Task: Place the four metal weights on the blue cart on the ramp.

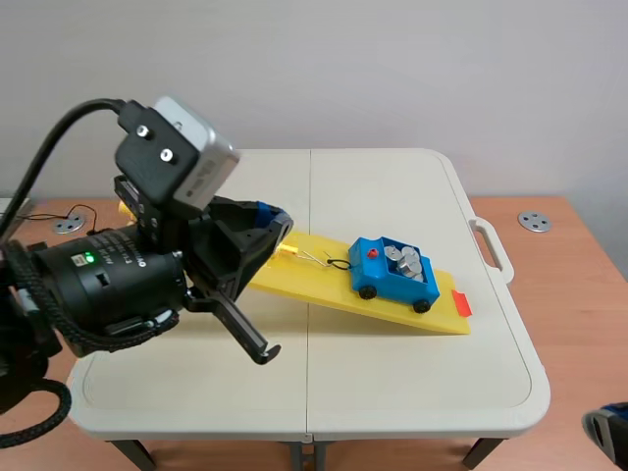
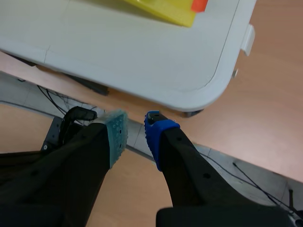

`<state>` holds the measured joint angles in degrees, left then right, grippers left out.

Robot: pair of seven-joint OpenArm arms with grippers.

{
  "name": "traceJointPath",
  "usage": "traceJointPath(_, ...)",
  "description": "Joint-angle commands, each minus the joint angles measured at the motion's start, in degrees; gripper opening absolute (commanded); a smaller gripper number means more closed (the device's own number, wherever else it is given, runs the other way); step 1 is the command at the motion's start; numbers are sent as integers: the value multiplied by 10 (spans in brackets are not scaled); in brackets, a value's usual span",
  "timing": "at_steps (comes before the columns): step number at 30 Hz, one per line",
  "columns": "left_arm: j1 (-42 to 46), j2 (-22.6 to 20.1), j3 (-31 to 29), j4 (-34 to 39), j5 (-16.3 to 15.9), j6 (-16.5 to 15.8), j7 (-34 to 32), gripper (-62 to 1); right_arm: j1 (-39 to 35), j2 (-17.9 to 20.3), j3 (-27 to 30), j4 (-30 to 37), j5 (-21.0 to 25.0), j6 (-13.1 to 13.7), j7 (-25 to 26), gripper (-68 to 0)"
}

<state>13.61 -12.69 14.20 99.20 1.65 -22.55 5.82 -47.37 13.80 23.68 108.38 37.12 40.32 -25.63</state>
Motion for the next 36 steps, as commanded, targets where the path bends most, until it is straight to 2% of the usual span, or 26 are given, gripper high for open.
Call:
traceJointPath(1,-24,17,-6,18,-7,32,-60,-578,-22,12,35,50,62,24,51,-551)
traceJointPath(7,-62,44,-6,-31,36,68,-58,-578,-32,-2,48,50,62,24,49,-551)
traceJointPath(14,-94,52,-6,-85,42,105,-60,-578,-33,-2,49,50,62,24,47,-551)
traceJointPath(36,-106,52,-6,-107,42,109,-64,-578,-33,-2,49,50,62,24,46,-551)
